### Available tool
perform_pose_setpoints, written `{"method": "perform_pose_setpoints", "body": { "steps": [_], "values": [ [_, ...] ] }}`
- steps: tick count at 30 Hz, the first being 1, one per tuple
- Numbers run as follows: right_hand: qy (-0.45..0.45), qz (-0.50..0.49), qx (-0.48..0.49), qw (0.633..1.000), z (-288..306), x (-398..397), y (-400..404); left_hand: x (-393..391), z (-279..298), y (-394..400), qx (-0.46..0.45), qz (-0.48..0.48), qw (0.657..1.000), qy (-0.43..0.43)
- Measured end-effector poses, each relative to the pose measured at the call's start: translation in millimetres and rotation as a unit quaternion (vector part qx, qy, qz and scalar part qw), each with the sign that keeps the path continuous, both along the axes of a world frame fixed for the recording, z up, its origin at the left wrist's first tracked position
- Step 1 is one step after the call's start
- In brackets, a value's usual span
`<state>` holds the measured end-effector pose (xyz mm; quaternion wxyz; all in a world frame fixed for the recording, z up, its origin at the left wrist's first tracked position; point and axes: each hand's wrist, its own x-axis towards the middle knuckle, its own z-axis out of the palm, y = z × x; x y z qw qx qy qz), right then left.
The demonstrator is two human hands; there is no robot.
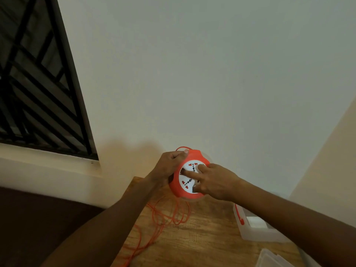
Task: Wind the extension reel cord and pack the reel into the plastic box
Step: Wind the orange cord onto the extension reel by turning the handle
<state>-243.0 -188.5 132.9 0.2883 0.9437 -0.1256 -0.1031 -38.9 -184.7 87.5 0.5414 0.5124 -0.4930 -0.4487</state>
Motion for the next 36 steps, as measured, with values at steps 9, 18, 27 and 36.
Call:
{"method": "perform_pose_setpoints", "body": {
  "steps": [9,18,27,36],
  "values": [
    [-0.082,-0.107,-0.05,0.99,-11,14,1,-5,6,1,0.002,0.043,0.999,0.033],
    [-0.444,-0.392,0.326,0.737,-22,38,8,-18,-4,2,-0.028,0.131,0.989,0.069],
    [-0.205,-0.113,0.053,0.971,-8,3,12,1,-5,5,0.021,0.064,0.994,0.082],
    [-0.089,-0.081,0.021,0.993,4,-2,9,4,-1,7,0.028,0.014,0.999,0.022]
  ]
}}
